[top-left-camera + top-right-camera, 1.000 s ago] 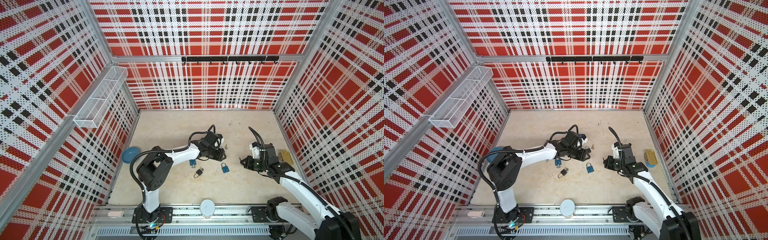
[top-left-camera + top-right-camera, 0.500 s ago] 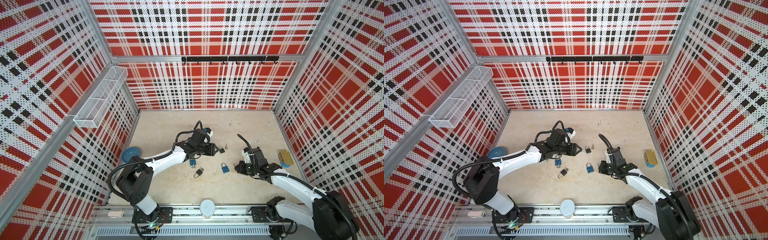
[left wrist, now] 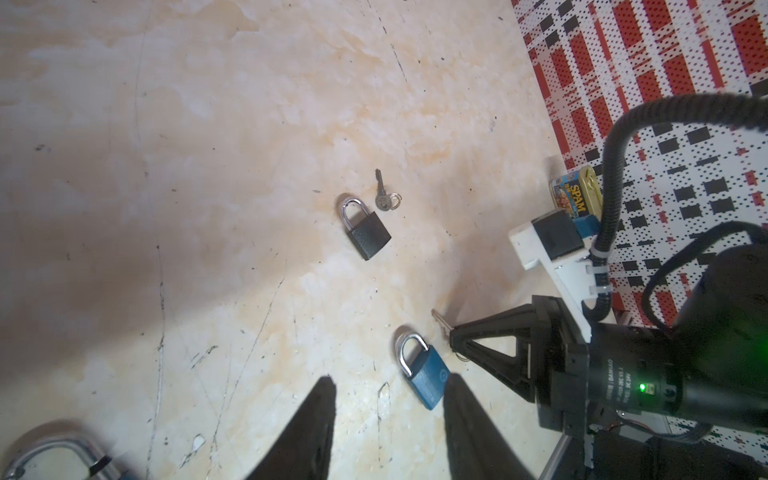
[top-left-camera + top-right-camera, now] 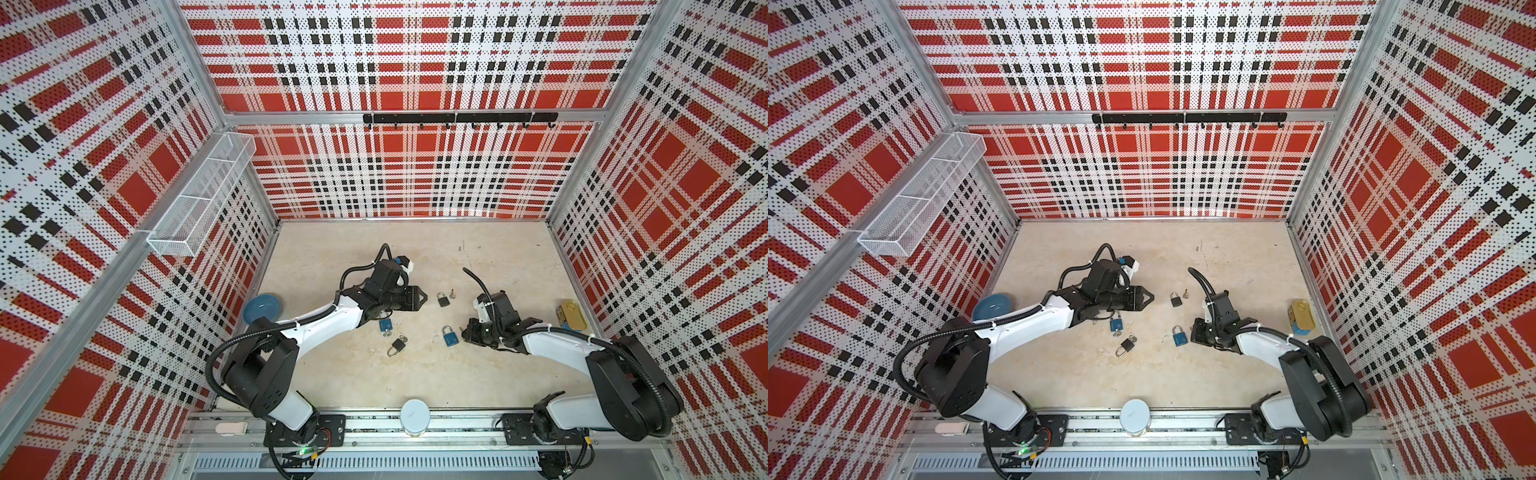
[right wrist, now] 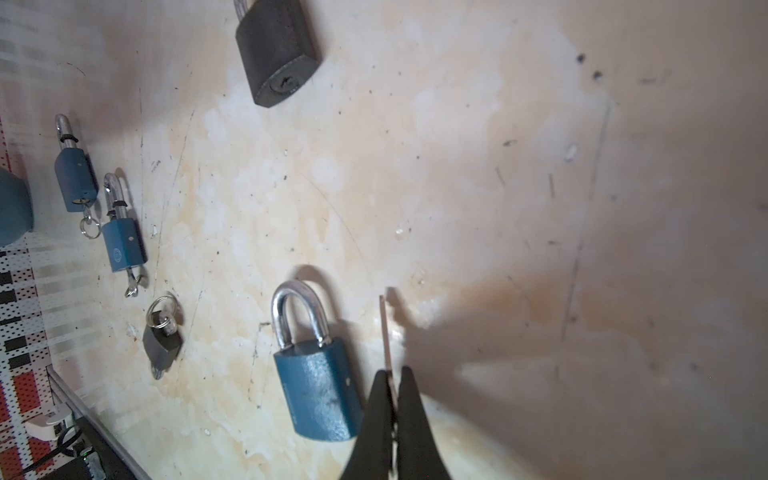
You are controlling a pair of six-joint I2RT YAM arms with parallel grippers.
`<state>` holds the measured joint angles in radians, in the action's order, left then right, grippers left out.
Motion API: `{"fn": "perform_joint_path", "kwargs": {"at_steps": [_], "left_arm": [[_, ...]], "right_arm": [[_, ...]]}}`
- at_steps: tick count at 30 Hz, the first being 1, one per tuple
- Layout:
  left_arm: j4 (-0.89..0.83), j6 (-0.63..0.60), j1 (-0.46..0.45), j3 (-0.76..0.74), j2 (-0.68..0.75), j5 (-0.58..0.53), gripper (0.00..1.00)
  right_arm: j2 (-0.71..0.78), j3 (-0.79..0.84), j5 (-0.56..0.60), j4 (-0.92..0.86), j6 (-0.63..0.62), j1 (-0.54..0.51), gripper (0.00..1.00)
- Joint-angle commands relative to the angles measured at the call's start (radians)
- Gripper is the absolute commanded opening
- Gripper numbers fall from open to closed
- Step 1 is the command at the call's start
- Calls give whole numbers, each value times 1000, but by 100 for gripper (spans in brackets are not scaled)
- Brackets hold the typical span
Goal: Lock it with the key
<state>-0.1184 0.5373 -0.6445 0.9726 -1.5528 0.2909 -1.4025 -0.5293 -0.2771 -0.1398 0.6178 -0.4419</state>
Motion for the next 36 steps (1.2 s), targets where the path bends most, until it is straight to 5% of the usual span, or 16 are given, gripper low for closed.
{"fn": "perform_joint_path", "kwargs": {"at_steps": [1, 7, 20, 28, 36], "left_arm": [[31, 7, 16, -13, 39, 1, 46], [32, 10, 32, -32, 63, 0, 46], [-88, 17, 66, -127, 203, -103, 45], [-240, 126, 141, -254, 433, -269, 45], [-361, 186, 334, -319, 618, -285, 46]], "right_arm": [[-11, -26, 7, 43, 3, -9, 8], [24, -22, 30, 8, -4, -10, 24], [187, -174, 66, -229, -152, -36, 31], [-18, -392, 179, -267, -246, -223, 35], [-253, -573, 222, -252, -216, -358, 46]]}}
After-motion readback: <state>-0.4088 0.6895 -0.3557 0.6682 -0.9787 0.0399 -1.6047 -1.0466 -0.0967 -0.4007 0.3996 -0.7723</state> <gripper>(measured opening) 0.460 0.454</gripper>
